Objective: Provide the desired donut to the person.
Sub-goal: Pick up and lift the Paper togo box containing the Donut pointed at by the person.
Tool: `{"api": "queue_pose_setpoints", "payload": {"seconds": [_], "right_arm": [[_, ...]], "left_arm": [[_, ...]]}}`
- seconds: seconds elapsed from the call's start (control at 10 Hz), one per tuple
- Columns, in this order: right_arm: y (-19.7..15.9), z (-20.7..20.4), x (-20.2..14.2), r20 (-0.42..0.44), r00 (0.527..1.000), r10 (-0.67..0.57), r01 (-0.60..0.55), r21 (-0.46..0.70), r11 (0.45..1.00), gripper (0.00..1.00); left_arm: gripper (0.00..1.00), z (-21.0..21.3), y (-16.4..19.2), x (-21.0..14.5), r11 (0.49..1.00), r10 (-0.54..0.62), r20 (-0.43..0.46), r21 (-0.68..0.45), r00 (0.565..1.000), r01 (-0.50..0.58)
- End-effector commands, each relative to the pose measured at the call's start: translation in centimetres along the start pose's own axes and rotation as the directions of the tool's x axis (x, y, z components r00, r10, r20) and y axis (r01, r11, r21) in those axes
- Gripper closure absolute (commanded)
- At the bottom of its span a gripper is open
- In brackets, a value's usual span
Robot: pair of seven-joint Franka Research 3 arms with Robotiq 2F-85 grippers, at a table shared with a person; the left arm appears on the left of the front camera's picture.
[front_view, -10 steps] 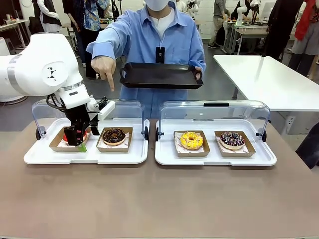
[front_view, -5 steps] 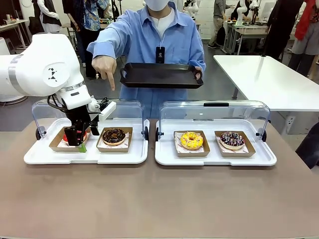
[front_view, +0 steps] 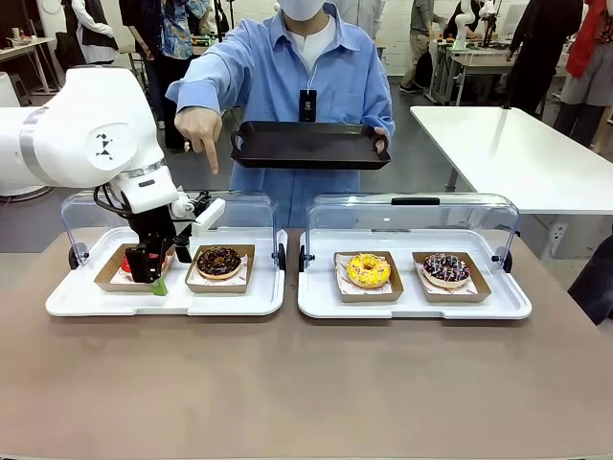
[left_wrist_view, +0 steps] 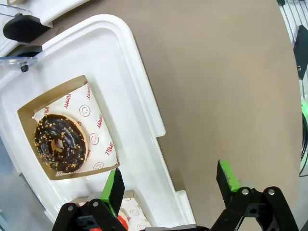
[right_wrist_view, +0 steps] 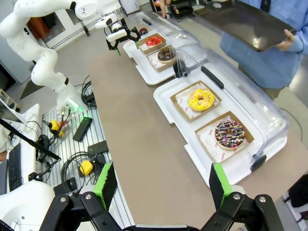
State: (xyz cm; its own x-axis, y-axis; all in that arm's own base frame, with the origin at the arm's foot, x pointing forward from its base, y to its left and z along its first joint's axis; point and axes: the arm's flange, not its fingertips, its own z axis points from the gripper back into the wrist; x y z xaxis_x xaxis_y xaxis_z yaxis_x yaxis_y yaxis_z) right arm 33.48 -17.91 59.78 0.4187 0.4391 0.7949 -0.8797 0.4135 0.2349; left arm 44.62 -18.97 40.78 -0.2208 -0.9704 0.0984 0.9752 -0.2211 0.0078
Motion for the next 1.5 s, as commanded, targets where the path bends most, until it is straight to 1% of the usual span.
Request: {"api": "queue_pose_setpoints", "payload": {"seconds": [0.0,0.1,0.4,0.6,0.8,1.4], "right_arm": [[0.0,0.0,0.0,0.011,1.0,0.005,-0.005,0.008,1.0,0.0],[0.0,0.0,0.0,0.011,1.0,0.005,-0.005,0.008,1.0,0.0],[0.0,0.0,0.0,0.011,1.0,0.005,-0.005,0.008,1.0,0.0],[0.0,0.0,0.0,0.011,1.0,0.005,-0.005,0.008,1.0,0.0],[0.0,0.0,0.0,0.011,1.0,0.005,-0.005,0.008,1.0,0.0],[0.0,0.0,0.0,0.011,1.0,0.005,-0.005,0.008,1.0,0.0]], "left_arm": [[0.0,-1.7,1.0,0.3,0.996,0.062,-0.141,0.068,0.988,-0.053],[0.0,-2.4,1.5,0.2,0.998,0.058,-0.143,0.045,0.988,-0.052],[0.0,-3.6,3.1,-0.3,0.998,0.046,-0.145,0.054,0.988,-0.038],[0.0,-4.1,4.0,-0.4,0.998,0.031,-0.115,0.06,0.993,-0.024],[0.0,-4.8,4.8,-0.6,0.999,0.012,-0.109,0.05,0.994,-0.007],[0.0,-6.6,6.2,-1.0,1.0,0.008,-0.074,0.028,0.997,-0.006]]}}
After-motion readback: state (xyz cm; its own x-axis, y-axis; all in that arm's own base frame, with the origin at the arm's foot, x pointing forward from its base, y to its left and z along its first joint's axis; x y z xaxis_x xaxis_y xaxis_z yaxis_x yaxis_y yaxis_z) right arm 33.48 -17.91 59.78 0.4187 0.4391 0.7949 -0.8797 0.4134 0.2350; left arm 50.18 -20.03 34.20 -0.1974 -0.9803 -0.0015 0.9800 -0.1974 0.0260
